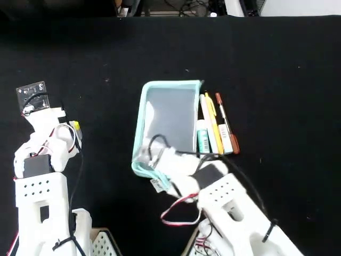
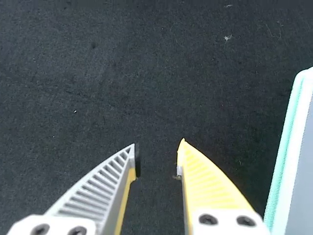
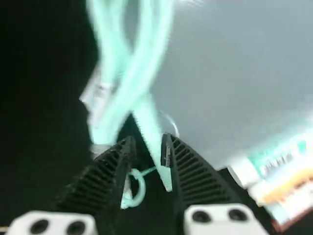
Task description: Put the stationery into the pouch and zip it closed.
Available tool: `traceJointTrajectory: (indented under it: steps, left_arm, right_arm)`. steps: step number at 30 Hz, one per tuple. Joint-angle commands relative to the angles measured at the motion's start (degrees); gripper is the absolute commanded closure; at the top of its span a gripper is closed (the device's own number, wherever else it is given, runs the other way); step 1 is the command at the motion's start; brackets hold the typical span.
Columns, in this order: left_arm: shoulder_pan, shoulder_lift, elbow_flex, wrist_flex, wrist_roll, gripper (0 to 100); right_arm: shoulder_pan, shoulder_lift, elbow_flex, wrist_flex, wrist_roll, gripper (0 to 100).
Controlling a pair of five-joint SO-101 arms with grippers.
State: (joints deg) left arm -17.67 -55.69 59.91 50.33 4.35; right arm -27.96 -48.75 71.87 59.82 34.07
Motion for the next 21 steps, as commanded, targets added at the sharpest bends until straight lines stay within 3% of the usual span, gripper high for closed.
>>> traceJointTrajectory:
  steps: [1,4,9,14,21]
  left_arm:
    - [-0.31,0.09,-0.48,-1.23,0.53,84]
    - [-0.31,0.09,-0.48,-1.23,0.53,84]
    - [-0.31,0.09,-0.48,-1.23,0.53,84]
    - [-0.31,0.09,-0.48,-1.23,0.53,84]
    - [-0.31,0.09,-0.48,-1.23,0.53,84]
  right_arm:
    - [8.26,-1.01,-4.18,0.7,-0.79,88.9]
    - [12.48,-1.1,-6.46,1.93,-0.97,88.7]
    - [12.66,-1.1,-9.27,7.56,-1.05,81.6]
    - [12.66,-1.01,-6.46,7.82,-0.53,85.1]
    - [8.62,-0.48,-1.63,-4.04,-1.05,85.1]
